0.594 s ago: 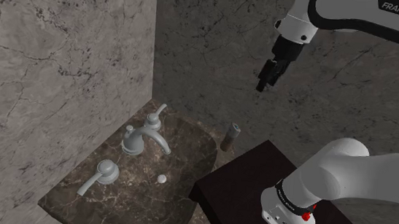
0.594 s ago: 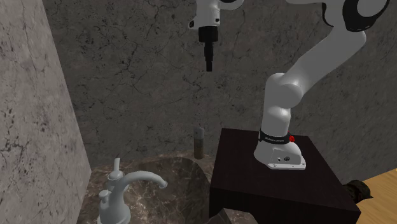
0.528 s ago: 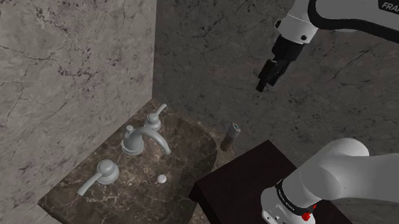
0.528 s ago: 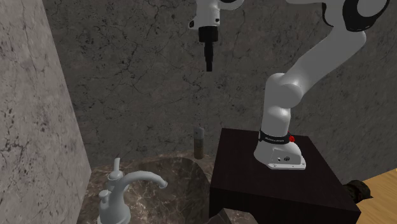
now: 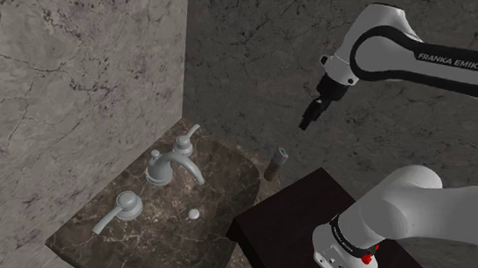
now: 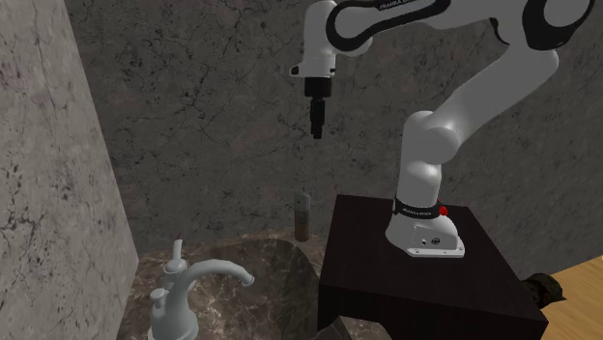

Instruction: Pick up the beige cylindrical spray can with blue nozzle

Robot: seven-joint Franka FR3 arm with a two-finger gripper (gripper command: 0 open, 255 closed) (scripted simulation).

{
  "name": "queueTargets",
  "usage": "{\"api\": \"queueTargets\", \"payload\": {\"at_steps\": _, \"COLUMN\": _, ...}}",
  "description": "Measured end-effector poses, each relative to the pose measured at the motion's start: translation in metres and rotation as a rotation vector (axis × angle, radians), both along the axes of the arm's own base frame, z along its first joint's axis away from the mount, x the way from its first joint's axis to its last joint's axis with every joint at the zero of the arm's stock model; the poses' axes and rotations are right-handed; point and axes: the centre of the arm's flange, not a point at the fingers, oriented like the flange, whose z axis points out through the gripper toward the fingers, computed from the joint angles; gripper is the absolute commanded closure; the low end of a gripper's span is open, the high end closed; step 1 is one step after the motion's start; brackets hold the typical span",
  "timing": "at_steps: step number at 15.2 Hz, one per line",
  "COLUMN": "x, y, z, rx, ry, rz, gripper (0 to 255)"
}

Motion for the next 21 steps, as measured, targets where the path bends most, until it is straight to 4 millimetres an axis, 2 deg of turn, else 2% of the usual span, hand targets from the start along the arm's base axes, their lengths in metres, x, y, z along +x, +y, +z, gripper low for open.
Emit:
{"api": "queueTargets", "payload": {"at_steps": 6, "x": 0.006, "y": -0.029, "z": -0.076, "rx": 0.031, "ry": -0.065, "rz": 0.065, "gripper": 0}}
{"api": "queueTargets", "payload": {"at_steps": 14, "x": 0.027, "y": -0.058, "z": -0.175, "rx": 0.078, "ry": -0.154, "rz": 0.151, "gripper": 0}}
{"api": "queueTargets", "payload": {"at_steps": 17, "x": 0.032, "y": -0.061, "z": -0.202, "rx": 0.083, "ry": -0.173, "rz": 0.171, "gripper": 0}}
{"api": "queueTargets", "payload": {"at_steps": 21, "x": 0.033, "y": -0.061, "z": -0.226, "rx": 0.081, "ry": -0.176, "rz": 0.174, "gripper": 0}}
